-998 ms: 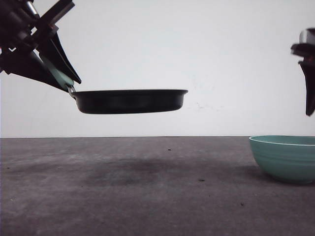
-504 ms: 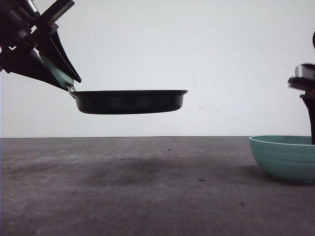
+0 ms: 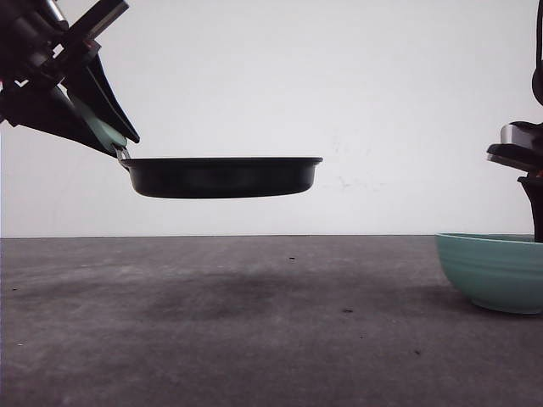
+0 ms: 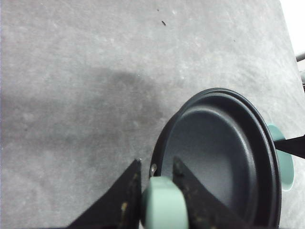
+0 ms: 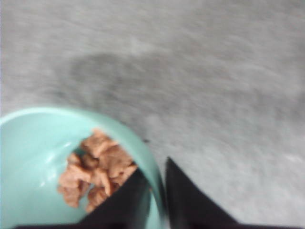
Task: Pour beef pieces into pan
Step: 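Lower the right gripper onto the green bowl rim and grasp, then lift the bowl with the right gripper over the held pan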
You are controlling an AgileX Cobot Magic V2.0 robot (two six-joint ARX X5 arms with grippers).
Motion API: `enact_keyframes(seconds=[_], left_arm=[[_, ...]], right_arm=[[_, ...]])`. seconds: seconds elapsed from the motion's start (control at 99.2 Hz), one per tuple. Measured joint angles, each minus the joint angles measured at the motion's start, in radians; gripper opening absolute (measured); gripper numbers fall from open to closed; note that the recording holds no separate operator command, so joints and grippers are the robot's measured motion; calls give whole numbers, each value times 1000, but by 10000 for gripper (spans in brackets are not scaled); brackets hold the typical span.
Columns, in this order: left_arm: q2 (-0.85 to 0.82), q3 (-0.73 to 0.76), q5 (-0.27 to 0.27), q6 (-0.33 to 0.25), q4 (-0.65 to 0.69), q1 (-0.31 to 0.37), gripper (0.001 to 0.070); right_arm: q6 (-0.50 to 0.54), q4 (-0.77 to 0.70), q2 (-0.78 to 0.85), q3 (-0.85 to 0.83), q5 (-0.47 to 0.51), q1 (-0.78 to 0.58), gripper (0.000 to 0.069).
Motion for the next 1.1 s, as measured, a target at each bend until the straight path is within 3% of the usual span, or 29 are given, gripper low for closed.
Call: enact_keyframes(seconds=[0.222,0.424,0.635,0.736,0.857,0.988,1.099], left_arm=[[0,0,-10,0,0,-31,59],[0,0,-37,0,0,-76,59],[0,0,-52,-12,0,-102,59],[0,0,-51,-28,0,-102,59],[0,0,-39,-35,-4,-103,59],[0,3,-21,-38,-37,-108,59],[0,4,-19,-38,-53,-112,59]], right_arm=[[39,88,-6,0,-172,7,12],[101,219,-153,0,-171,98,12],[179,406,-332,2,-131,280,12],[194,449,-380,3,-52,396,11],[179,440,-392,4,115,533,11],[113,418,-377,4,344,668,11],[25,446,-376,3,594,778,11]])
